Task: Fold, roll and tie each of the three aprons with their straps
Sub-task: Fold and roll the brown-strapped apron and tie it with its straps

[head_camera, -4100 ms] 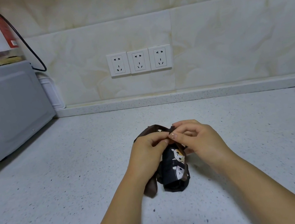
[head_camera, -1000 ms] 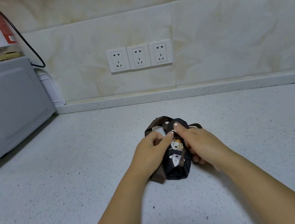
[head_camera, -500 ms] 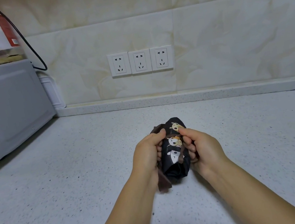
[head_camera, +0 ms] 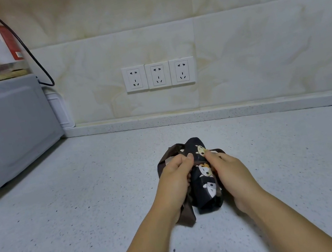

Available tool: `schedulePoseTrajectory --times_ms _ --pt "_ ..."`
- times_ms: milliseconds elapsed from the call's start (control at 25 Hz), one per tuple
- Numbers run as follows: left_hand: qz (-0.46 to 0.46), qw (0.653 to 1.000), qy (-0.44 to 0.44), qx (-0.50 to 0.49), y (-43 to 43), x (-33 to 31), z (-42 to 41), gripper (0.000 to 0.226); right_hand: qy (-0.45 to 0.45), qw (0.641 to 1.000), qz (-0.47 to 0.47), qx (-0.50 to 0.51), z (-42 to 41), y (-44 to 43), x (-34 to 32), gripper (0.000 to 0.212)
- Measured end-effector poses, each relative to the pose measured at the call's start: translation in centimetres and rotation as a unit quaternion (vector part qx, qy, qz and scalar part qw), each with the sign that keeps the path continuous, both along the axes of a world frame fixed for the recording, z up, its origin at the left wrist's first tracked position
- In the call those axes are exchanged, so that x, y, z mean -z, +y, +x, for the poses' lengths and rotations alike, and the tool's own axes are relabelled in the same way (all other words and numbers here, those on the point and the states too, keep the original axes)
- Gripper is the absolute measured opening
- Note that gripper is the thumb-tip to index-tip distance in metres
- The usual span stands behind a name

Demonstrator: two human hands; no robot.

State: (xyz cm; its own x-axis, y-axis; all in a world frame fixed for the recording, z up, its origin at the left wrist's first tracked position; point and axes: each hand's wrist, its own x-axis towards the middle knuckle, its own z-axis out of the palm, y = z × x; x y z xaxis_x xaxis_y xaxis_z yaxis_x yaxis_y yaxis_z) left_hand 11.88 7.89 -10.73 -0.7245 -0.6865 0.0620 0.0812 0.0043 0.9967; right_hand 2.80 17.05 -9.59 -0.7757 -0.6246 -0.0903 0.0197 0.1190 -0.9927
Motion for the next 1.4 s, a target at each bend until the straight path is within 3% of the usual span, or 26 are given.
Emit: schedulePoseTrajectory --times_ms 160,240,280,400,480,520,600,640,760,960,1040,1160,1240,1400 --pt "-0.001 1.0 -0.021 0.02 0.5 0.4 -0.4 0.029 0.005 0.998 0.055 -0.008 0.0 0.5 -0.4 0.048" --pt "-0.042 0.998 -0.006 -0.047 0.4 0.1 -0.2 0.015 -0.017 0.999 0.031 -0.04 -0.4 0.9 -0.8 0.044" --pt "-0.098 0.989 -0.008 -0.108 0.0 -0.1 0.0 0.021 -0.014 0.998 0.013 -0.062 -0.6 1.2 -1.0 0.042" --pt "-0.253 0.942 -0.079 -0.205 -2.3 0.0 1.1 0.092 0.018 0.984 -0.047 -0.172 -1.4 2.1 -1.8 0.052" --pt "-0.306 0.92 -0.166 -0.183 -3.5 0.6 1.3 0.103 -0.028 0.954 -0.105 -0.28 -1.6 2.5 -2.2 0.056" --pt "-0.339 0.906 -0.19 -0.167 -4.0 1.2 1.0 0.09 -0.063 0.933 -0.141 -0.326 -1.8 2.7 -2.3 0.057" --pt "-0.357 0.896 -0.187 -0.187 -4.1 1.3 0.9 0.031 -0.135 0.898 -0.22 -0.357 -1.9 2.8 -2.3 0.059" --pt "-0.306 0.915 -0.151 -0.214 -3.9 0.8 1.2 0.01 -0.159 0.892 -0.25 -0.341 -2.0 2.8 -2.4 0.059" --pt "-0.1 0.96 -0.056 -0.257 -4.3 -0.2 2.1 0.011 -0.154 0.929 -0.268 -0.206 -2.7 2.7 -2.4 0.05" --pt "-0.178 0.936 -0.166 -0.256 -4.2 -0.8 3.3 0.016 -0.12 0.958 -0.255 -0.06 -3.2 2.2 -2.1 0.044" --pt "-0.149 0.934 -0.162 -0.283 -4.9 -0.9 4.0 0.02 -0.122 0.955 -0.271 -0.003 -3.8 2.6 -2.3 0.04" --pt "0.127 0.971 -0.032 -0.2 -4.8 -1.9 4.2 0.013 -0.104 0.965 -0.237 0.032 -4.3 2.8 -2.4 0.04" --pt "0.292 0.949 0.079 -0.085 -4.1 -2.7 3.9 0.01 -0.072 0.981 -0.174 0.042 -3.9 2.7 -2.2 0.034" --pt "0.314 0.931 0.189 -0.01 -3.6 -2.8 3.7 0.01 -0.037 0.998 -0.049 0.02 -3.0 2.6 -2.0 0.048"
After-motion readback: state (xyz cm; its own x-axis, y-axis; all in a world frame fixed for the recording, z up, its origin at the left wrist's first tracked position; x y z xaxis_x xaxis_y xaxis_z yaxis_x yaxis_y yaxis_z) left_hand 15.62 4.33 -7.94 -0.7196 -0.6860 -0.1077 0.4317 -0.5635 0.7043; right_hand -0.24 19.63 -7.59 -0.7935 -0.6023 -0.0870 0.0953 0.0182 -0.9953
